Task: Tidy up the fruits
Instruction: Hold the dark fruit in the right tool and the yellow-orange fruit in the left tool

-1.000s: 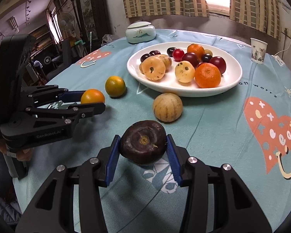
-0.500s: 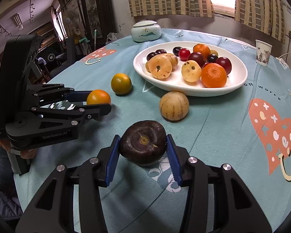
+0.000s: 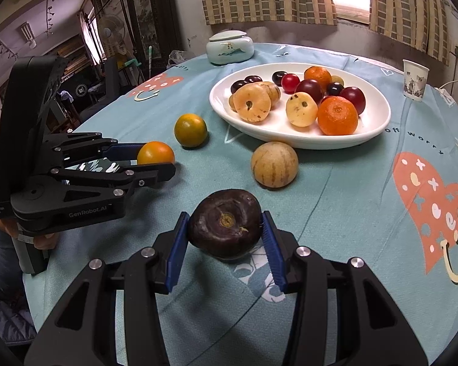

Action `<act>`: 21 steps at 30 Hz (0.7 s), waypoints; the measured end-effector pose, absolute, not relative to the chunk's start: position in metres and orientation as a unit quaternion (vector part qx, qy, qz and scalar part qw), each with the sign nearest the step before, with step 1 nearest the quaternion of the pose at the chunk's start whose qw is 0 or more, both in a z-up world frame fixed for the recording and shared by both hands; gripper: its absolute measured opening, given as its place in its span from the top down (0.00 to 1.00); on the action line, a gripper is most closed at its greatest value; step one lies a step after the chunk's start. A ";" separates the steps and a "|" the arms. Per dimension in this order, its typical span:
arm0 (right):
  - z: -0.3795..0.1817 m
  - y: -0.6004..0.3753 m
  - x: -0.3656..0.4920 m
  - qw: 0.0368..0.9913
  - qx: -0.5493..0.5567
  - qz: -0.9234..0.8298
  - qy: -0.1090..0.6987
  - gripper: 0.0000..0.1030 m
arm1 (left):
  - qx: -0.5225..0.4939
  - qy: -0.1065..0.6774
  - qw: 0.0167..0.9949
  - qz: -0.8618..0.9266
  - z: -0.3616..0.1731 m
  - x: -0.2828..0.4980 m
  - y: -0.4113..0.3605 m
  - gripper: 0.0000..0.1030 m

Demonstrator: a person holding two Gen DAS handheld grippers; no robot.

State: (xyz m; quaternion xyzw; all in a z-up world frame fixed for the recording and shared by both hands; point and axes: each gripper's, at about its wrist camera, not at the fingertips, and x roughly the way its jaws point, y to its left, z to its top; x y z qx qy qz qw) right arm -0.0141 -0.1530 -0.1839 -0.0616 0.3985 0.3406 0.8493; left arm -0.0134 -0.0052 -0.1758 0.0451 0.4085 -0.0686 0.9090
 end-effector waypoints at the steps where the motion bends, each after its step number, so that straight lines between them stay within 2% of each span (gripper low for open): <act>1: -0.183 -0.152 -0.015 0.849 -0.062 0.342 0.397 0.54 | 0.041 0.408 0.909 -0.071 -0.174 -0.013 -0.004 0.62; 5: -0.174 -0.152 -0.016 0.855 -0.058 0.342 0.386 0.54 | 0.018 0.397 0.913 -0.093 -0.154 -0.018 -0.001 0.62; 13: -0.141 -0.182 -0.011 0.879 -0.033 0.320 0.352 0.54 | 0.055 0.344 0.934 -0.081 -0.108 -0.020 0.016 0.62; 21: -0.138 -0.199 -0.015 0.884 -0.005 0.314 0.347 0.54 | 0.054 0.344 0.935 -0.067 -0.109 -0.027 0.023 0.62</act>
